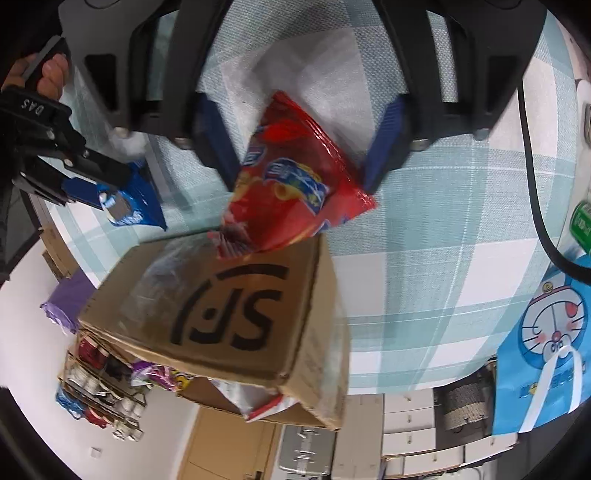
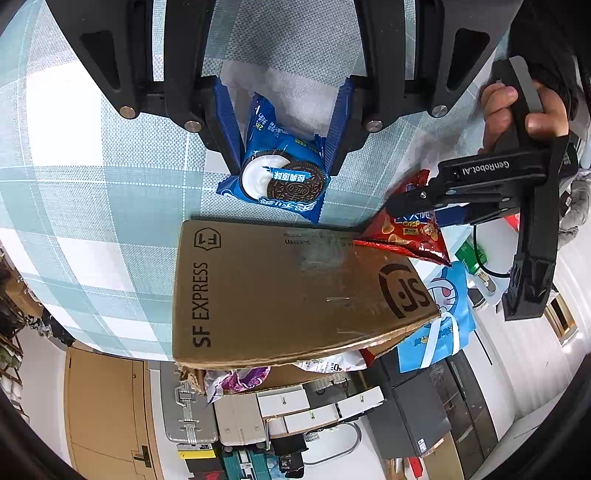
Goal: Organize snacks
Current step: 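Close the right gripper on the Oreo pack while the left grasps the red chip bag, then lift both held packs and carry them over the cardboard box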
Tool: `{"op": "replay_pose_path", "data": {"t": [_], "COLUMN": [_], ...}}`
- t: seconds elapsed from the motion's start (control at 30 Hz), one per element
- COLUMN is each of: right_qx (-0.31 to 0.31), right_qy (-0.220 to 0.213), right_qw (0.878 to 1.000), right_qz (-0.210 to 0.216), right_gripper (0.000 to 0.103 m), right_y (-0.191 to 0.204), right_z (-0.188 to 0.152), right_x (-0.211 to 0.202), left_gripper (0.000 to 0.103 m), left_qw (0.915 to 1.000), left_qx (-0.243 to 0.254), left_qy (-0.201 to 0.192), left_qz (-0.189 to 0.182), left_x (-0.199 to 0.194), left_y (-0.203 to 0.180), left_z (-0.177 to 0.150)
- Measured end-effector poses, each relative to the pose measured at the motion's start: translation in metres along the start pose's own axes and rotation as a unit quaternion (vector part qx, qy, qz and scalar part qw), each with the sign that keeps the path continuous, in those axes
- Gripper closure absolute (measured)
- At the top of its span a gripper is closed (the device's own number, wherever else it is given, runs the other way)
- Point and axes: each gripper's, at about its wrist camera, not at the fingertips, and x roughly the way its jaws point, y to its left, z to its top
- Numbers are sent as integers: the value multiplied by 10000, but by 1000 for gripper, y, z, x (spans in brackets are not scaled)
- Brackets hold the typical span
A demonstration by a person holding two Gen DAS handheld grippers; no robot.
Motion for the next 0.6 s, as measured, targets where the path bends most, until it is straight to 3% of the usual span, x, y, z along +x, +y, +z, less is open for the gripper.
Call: {"op": "replay_pose_path", "data": {"t": [0.1,0.6], "right_qx": [23,8], "right_qy": [-13,-430], "right_qw": [10000,9988], "right_qz": [28,223], "right_gripper": [58,58], "right_y": [3,0], "right_z": [2,-5], "right_x": [1,-35], "left_gripper": [55,55], "left_qw": [9999,9987], "left_qx": [50,-19], "left_qy": [-40,-516], "left_qz": [-82,-51], "left_x": [-2,-48], "left_y": [-2,-2], "left_z": [0,-14]}}
